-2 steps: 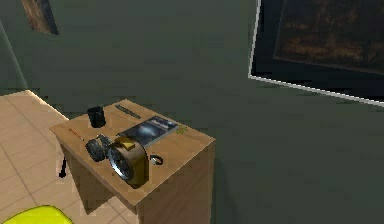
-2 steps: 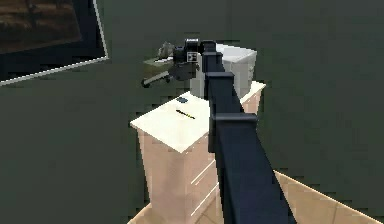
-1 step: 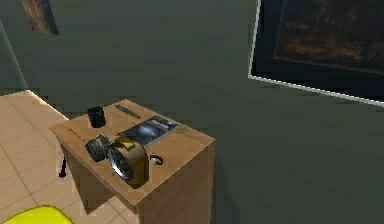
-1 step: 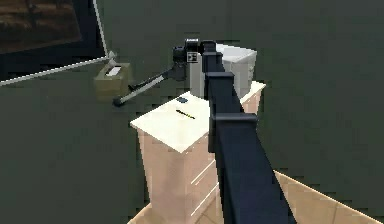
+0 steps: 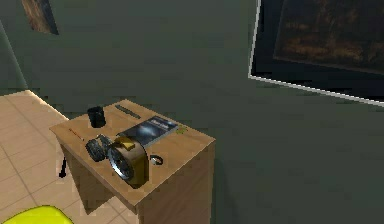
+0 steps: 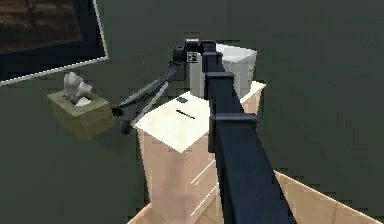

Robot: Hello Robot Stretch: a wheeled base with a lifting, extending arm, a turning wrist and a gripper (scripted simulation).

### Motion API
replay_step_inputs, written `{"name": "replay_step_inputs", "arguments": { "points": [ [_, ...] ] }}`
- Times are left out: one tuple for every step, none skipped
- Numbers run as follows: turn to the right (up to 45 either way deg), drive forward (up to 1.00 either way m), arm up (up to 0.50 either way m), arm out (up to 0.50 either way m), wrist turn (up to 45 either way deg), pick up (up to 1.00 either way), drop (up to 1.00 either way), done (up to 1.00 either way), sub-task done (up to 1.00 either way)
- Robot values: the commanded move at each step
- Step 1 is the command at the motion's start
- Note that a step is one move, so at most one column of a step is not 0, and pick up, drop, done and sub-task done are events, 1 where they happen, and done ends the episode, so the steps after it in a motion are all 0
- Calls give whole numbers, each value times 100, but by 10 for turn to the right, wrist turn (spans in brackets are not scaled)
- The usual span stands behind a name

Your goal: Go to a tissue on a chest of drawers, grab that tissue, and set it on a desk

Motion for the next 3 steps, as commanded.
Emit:
{"name": "replay_step_inputs", "arguments": {
  "points": [
    [0, 0, 0, 0, -60, 0, 0, 0, 0],
    [0, 0, 0, -48, 0, 0, 0, 0, 0],
    [-390, 0, 0, 0, 0, 0, 0, 0, 0]
  ]
}}
